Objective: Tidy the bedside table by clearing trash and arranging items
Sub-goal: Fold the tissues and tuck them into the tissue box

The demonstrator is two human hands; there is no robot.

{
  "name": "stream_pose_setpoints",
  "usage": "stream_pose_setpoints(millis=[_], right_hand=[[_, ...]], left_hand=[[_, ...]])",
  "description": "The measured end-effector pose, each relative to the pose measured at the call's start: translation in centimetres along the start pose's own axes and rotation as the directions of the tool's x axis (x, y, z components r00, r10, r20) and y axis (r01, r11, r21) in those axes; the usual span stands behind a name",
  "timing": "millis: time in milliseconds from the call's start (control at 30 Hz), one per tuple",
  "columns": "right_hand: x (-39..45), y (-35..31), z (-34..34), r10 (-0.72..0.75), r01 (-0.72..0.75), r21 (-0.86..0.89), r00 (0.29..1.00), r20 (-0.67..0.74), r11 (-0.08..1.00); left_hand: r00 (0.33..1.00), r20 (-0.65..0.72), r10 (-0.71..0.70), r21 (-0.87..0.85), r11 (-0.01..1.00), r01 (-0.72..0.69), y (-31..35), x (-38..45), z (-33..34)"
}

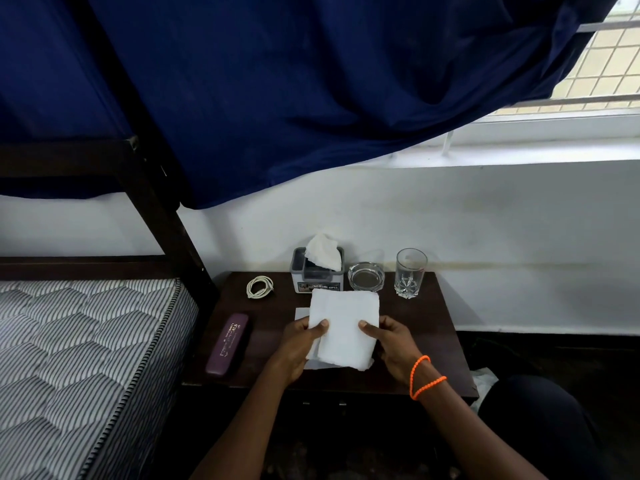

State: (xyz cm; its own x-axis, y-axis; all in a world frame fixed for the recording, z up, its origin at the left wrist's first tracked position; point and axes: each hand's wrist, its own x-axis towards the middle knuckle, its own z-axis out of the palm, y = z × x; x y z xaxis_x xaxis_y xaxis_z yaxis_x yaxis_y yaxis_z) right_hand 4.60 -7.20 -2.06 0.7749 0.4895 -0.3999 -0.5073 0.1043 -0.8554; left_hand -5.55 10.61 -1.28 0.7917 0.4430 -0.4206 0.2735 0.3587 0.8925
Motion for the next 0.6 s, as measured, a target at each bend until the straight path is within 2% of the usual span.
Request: stream_pose_setpoints(millis=[200,333,433,600], right_hand=[[0.52,-0.54,-0.32,0.122,-0.125,0.055,0.990,0.065,0.991],[0.15,-0.39,-0.08,0.089,-0.093,0.072,0.994,0.063,0.993],[-0.16,-0.31,0.25,0.056,-0.056,0.016,0.997,0.045,0.998],[-0.44,-0.17,0.63,0.041,-0.041,0.001,0.998,0.040,0.999]], left_hand=[[0.997,-0.071,0.003,-0.009,1.000,-0.004,0.01,0.03,-0.46],[0.998,-0.067,-0.017,-0.032,0.999,0.015,0.26,-0.30,-0.62],[0.998,-0.055,-0.023,-0.038,0.999,0.021,0.50,-0.68,-0.57],[0.998,-0.065,0.008,0.025,1.000,-0.007,-0.14,-0.34,-1.00]])
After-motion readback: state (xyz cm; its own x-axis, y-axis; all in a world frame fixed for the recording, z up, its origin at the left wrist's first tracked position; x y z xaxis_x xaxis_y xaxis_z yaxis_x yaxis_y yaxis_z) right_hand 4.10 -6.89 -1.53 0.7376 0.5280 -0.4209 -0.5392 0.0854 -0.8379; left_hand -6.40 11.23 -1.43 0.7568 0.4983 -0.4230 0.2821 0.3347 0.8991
